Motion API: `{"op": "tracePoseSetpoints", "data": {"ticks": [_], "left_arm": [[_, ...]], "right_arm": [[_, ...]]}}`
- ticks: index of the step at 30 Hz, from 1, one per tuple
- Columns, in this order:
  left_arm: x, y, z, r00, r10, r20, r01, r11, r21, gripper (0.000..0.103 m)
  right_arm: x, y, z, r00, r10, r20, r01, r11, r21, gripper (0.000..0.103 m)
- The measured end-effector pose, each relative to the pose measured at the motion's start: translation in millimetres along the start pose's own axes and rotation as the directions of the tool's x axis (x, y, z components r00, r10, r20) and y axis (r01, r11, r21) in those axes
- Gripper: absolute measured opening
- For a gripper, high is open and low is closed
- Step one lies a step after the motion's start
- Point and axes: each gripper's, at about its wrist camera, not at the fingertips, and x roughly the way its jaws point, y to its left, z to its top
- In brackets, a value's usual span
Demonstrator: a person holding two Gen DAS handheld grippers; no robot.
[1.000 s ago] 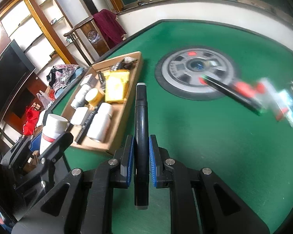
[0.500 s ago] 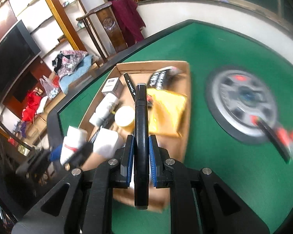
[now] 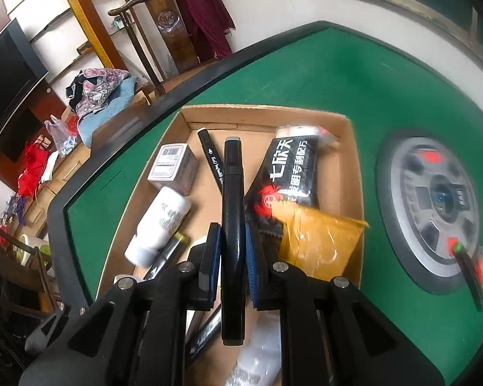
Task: Organize objects
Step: 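Release the bottle into the tray with the left tool while the right tool drops the marker there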
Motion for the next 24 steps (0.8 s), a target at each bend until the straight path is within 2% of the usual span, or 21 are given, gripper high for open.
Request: {"op": "tracePoseSetpoints", "data": {"ticks": [8,11,18,24], "left_arm": [[3,-2,-1,1.000,0.001,-0.010,-0.001,1.000,0.009,0.030],[3,-4,-1,1.000,-0.003,-0.014,0.003,1.000,0.010,0.032],[-8,-7,1,1.000,-0.010,0.002,0.010,1.000,0.003,0.032],[-30,-21,2,0.999,-0.037,0.026,0.037,0.999,0.011,0.032]], "right_arm": [[8,-2,3,1.000,-0.021,0.007,0.021,1.000,-0.002,0.013],[3,-5,3,1.000,0.008,0.028,-0.008,1.000,0.000,0.013],[-20,-8,-3,0.997,0.028,0.079,-0.027,1.000,-0.010,0.017],[-55,-31,-26,0.990,0.077,0.122,-0.079,0.997,0.007,0.017]]}}
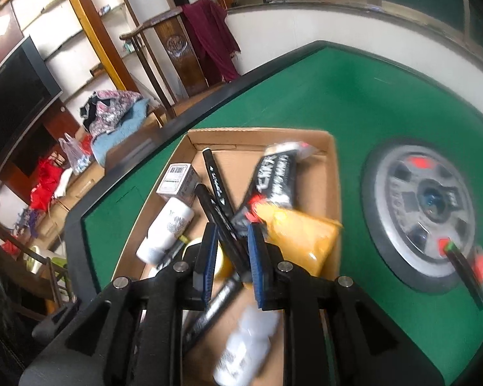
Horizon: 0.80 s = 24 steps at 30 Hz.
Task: Organize objects
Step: 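Release the bottle into the tray with the left tool while the right tool drops the marker there, then grasp the white-and-red box with the right tool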
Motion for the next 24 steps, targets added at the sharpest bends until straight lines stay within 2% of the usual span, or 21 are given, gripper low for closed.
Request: {"op": "tracePoseSetpoints", "data": {"ticks": [6,11,14,17,20,24], "left_arm": [[-21,-30,-2,0.999,-0.047,0.014,0.047,0.998,0.035,0.032],[-27,-74,-13,0.993,-0.115,-0.023,0.117,0.986,0.120,0.032],[-26,-102,-21,0.990,-0.135,-0.047,0.141,0.975,0.174,0.032],[-20,-133,-32,0.982,-0.168,-0.090,0.185,0.956,0.228,0.032],[-18,-155,-40,0.979,-0.170,-0.114,0.195,0.944,0.266,0.032],[-17,-174,-47,0.976,-0.169,-0.135,0.203,0.931,0.302,0.032]], "right_arm": [[-48,-51,-30,0.999,-0.027,0.043,0.025,0.999,0.036,0.016],[-95,-136,-53,0.979,-0.189,0.071,0.181,0.978,0.108,0.016],[-122,-202,-60,0.947,-0.318,0.047,0.306,0.938,0.165,0.016],[-126,-253,-60,0.917,-0.398,-0.020,0.394,0.899,0.191,0.016],[-121,-277,-61,0.921,-0.385,-0.059,0.389,0.900,0.199,0.016],[-103,-289,-56,0.917,-0.391,-0.086,0.400,0.899,0.179,0.016]]}}
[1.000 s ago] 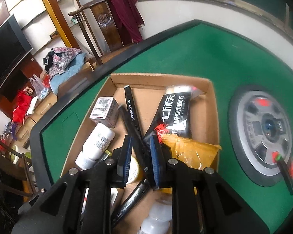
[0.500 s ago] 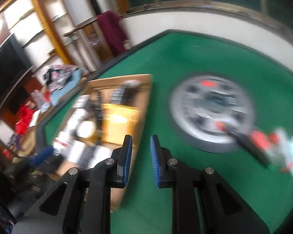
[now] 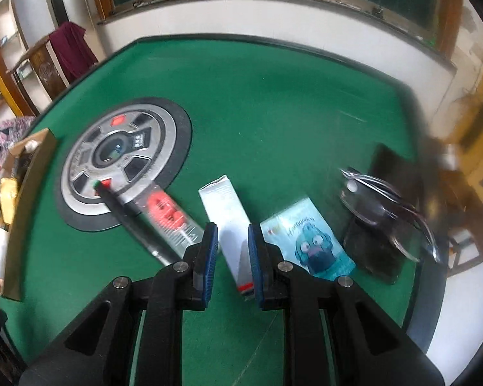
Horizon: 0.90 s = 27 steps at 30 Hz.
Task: Organize objects
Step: 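Grasp the white-and-red box with the right tool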
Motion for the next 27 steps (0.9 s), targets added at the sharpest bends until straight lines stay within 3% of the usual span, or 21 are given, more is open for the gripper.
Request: {"op": "tracePoseSetpoints", "data": {"ticks": [6,13,15,21,24,27], "left_arm": [[6,-10,0,1.000,-0.005,-0.022,0.005,1.000,0.010,0.032],[14,-22,-4,0.998,-0.026,-0.053,0.027,0.999,0.018,0.032],[14,-25,-5,0.998,-0.033,-0.057,0.034,0.999,0.029,0.032],[14,-29,-6,0.997,-0.043,-0.063,0.045,0.998,0.034,0.032],[14,-28,-6,0.996,-0.053,-0.070,0.055,0.998,0.030,0.032],[15,-29,-7,0.996,-0.055,-0.075,0.057,0.998,0.032,0.032]], "right_arm": [[9,0,9,0.998,0.058,0.021,-0.058,0.998,-0.022,0.016],[10,6,5,0.997,-0.038,0.062,0.044,0.995,-0.093,0.017],[10,3,5,0.998,-0.021,0.059,0.027,0.994,-0.102,0.023],[8,10,0,0.998,0.026,0.060,-0.015,0.985,-0.170,0.025],[7,11,-3,0.997,0.055,0.051,-0.044,0.981,-0.189,0.035],[9,7,-3,0.998,0.011,0.055,0.000,0.983,-0.186,0.035]]}}
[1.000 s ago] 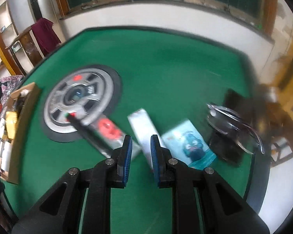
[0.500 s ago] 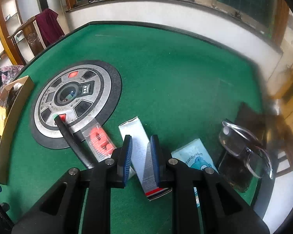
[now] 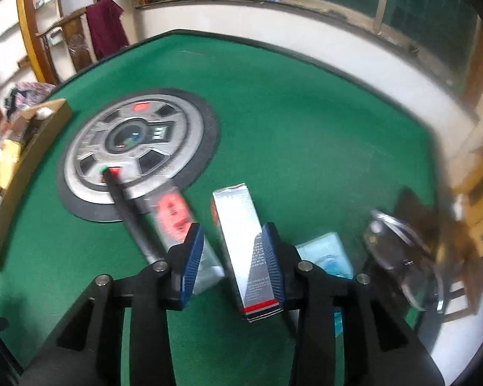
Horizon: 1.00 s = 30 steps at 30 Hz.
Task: Organize objects
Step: 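Grasp the white-and-red box with the right tool, then grasp the green-capped black marker with the left tool while the right tool holds the box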
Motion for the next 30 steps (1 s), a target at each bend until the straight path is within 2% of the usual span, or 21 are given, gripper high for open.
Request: {"op": "tracePoseSetpoints", "data": {"ticks": [4,13,14,16,19,24,27,30], "left_arm": [[1,-1,0,1.000,-0.007,-0.006,0.007,1.000,0.003,0.032],[6,-3,-2,1.000,-0.013,-0.020,0.013,1.000,0.007,0.032],[7,-2,-1,1.000,-0.018,-0.025,0.018,1.000,0.000,0.032],[10,-1,2,0.999,-0.029,-0.033,0.029,1.000,-0.013,0.032],[12,2,7,0.998,-0.047,-0.045,0.045,0.998,-0.040,0.032],[15,3,19,0.995,-0.083,-0.062,0.077,0.993,-0.093,0.032],[22,1,31,0.994,-0.078,-0.081,0.068,0.990,-0.121,0.032],[36,0,52,0.988,-0.101,-0.118,0.078,0.980,-0.186,0.032]], "right_arm": [[5,-17,2,0.999,0.032,-0.022,-0.030,0.997,0.078,0.036],[12,-14,-6,0.998,0.030,-0.059,-0.023,0.994,0.109,0.034],[13,-12,-6,0.997,0.031,-0.072,-0.023,0.993,0.117,0.024],[10,-9,-9,0.995,0.044,-0.087,-0.031,0.990,0.137,0.024],[4,-2,-17,0.995,0.012,-0.099,0.004,0.988,0.155,0.023],[2,-4,-33,0.991,0.032,-0.127,0.002,0.966,0.258,0.025],[-1,-3,-38,0.996,0.013,-0.089,0.009,0.968,0.249,0.025],[-5,-2,-41,0.996,-0.002,-0.093,0.027,0.963,0.267,0.024]]}}
